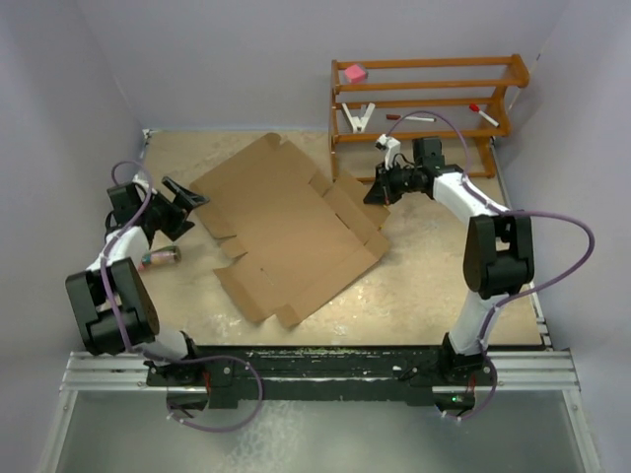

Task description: Fold the paper box

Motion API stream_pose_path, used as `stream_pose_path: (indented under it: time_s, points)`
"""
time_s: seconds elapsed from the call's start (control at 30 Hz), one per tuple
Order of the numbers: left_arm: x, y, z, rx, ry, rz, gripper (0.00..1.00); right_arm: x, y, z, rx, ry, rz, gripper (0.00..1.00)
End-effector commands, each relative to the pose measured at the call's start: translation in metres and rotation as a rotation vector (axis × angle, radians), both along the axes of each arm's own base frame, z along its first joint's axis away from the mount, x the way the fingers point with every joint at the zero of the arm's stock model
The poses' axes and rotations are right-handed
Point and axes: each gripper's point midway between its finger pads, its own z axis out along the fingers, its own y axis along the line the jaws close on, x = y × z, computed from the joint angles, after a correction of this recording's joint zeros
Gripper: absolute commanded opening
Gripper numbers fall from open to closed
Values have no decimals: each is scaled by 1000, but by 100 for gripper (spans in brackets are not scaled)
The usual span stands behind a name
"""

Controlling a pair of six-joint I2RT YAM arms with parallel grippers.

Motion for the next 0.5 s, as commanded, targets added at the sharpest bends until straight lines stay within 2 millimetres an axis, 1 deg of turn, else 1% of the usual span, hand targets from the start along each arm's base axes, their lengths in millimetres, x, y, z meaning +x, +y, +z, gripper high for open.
stream_pose_path:
  time_s: [0.0,0.07,0.17,0.23,0.33,0.47]
  points:
    - [36,22,15,58,-75,49,98,-3,4,29,67,-68,39,0]
    - [45,31,7,68,-58,83,98,-5,6,31,73,-67,49,0]
    - [60,38,-5,74,-28,86,98,-7,7,35,82,-72,59,0]
    - [65,41,-14,80,3,95,99,-8,7,38,85,-78,62,0]
    - [67,35,-26,92,34,91,99,-9,7,39,89,-81,66,0]
    - [69,14,-50,106,109,56,98,-8,8,38,93,-84,70,0]
